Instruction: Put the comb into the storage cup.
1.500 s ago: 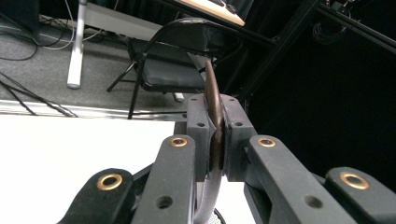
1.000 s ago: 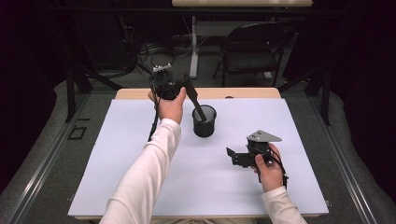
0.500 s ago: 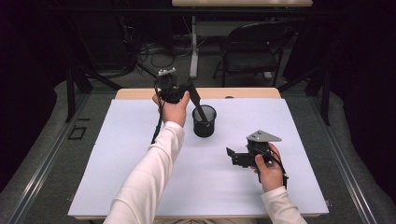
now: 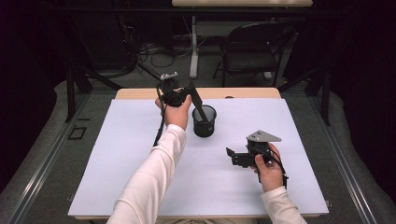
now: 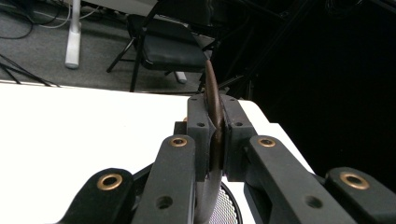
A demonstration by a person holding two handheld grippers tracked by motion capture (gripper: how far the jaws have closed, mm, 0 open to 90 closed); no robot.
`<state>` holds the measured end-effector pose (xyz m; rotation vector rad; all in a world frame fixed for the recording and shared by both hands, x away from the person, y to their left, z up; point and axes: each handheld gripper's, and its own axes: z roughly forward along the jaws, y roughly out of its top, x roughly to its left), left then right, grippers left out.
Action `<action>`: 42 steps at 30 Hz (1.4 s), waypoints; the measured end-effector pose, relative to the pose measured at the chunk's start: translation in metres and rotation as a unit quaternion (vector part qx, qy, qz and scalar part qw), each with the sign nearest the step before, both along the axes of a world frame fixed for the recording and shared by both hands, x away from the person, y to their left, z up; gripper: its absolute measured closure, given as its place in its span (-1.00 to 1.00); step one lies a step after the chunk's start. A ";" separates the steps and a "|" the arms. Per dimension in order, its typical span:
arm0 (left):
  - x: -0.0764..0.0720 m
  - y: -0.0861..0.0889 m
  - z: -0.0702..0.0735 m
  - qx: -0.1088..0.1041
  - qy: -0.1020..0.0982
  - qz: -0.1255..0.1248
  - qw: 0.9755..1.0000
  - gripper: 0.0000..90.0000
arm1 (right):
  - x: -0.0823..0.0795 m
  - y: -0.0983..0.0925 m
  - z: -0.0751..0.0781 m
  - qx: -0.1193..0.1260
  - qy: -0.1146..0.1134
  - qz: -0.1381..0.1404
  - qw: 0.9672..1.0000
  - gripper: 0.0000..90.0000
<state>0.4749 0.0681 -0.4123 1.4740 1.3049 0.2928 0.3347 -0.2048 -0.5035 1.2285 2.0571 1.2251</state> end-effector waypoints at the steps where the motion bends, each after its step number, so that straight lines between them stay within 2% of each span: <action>1: 0.000 0.000 -0.001 0.002 0.001 -0.001 1.000 0.88 | 0.000 0.000 0.000 -0.002 0.000 0.001 1.000 -0.85; 22: 0.002 0.003 -0.013 -0.012 0.016 0.004 1.000 0.88 | 0.000 0.001 -0.001 -0.003 -0.002 0.003 1.000 -0.85; 42: 0.003 0.012 -0.020 -0.027 0.020 0.015 0.999 0.87 | 0.000 0.001 -0.001 -0.003 -0.001 0.003 1.000 -0.85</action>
